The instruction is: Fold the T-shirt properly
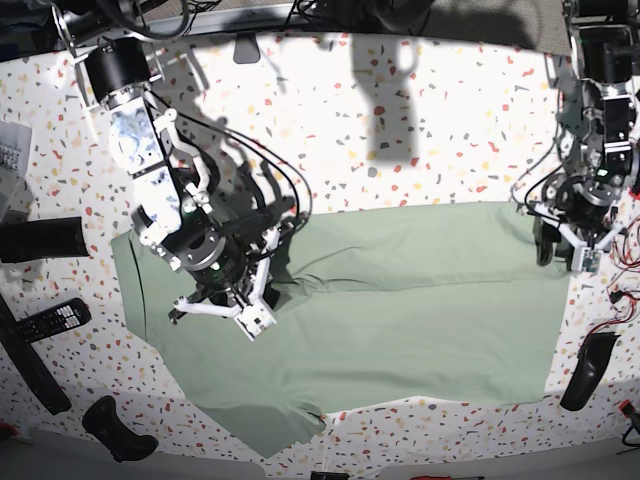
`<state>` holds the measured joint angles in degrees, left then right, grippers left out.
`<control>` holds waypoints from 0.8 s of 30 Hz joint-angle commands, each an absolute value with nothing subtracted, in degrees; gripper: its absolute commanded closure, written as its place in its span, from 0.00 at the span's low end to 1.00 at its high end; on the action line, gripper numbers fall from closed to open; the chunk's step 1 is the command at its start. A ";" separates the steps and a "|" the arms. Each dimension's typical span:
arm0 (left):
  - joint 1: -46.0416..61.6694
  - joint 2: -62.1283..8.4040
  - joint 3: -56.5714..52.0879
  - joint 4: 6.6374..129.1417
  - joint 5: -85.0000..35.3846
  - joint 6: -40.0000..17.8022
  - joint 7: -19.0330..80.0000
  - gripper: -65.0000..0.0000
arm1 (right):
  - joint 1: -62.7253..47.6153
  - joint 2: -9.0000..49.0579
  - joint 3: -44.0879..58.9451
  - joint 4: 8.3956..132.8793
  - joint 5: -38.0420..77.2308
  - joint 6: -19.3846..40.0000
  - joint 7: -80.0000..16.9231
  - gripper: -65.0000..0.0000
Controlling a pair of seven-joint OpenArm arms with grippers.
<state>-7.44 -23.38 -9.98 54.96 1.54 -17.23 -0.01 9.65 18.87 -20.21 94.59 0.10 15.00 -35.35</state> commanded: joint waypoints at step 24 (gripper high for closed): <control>-13.93 -25.56 -10.35 65.69 -27.66 -17.47 30.44 0.58 | 20.47 17.28 -19.90 77.56 -2.96 24.23 -30.04 1.00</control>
<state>-12.73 -24.60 -10.11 64.71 -27.62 -17.15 31.86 18.79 17.19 -20.18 76.40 -2.96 24.47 -31.70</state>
